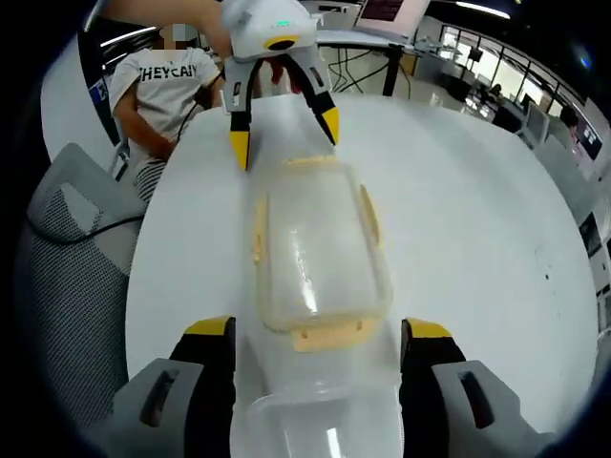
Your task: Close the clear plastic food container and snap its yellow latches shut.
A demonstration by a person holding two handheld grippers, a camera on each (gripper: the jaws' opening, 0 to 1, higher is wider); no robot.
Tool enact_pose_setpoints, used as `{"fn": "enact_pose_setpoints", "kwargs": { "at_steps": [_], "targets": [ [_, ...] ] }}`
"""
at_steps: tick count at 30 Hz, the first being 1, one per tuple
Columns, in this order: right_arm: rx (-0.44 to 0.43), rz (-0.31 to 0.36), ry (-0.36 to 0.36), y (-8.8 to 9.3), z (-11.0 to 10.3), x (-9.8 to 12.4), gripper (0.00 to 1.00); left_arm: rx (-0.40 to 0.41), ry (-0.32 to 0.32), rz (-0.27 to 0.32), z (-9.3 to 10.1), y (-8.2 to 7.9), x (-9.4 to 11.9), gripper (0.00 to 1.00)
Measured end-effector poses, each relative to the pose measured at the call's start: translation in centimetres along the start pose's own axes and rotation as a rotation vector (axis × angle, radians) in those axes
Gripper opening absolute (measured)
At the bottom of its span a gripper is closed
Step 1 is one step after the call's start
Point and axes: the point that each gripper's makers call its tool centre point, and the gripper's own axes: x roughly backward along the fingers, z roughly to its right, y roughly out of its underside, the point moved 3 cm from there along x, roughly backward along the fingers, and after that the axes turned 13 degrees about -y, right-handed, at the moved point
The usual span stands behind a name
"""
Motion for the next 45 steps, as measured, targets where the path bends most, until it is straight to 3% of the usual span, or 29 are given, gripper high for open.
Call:
{"fn": "enact_pose_setpoints", "kwargs": {
  "at_steps": [14, 25, 33, 34, 45],
  "targets": [
    [0.065, -0.143, -0.045, 1.0, 0.8, -1.4, 0.65, -0.069, 0.015, -0.013, -1.2, -0.3, -0.8, 0.60],
    [0.059, -0.183, -0.071, 1.4, 1.3, -1.6, 0.55, -0.147, 0.050, -0.009, -1.1, -0.8, -1.3, 0.50],
    [0.080, -0.221, -0.071, 1.3, 1.8, -1.5, 0.40, -0.190, 0.085, -0.014, -0.7, -1.0, -1.8, 0.36],
    [0.082, -0.222, -0.071, 1.3, 1.8, -1.5, 0.39, -0.202, 0.111, -0.019, -0.2, -1.0, -1.8, 0.35],
    [0.083, -0.272, -0.075, 1.2, 2.0, -1.7, 0.38, -0.181, 0.109, -0.035, -0.6, -1.3, -2.0, 0.34]
  ]
}}
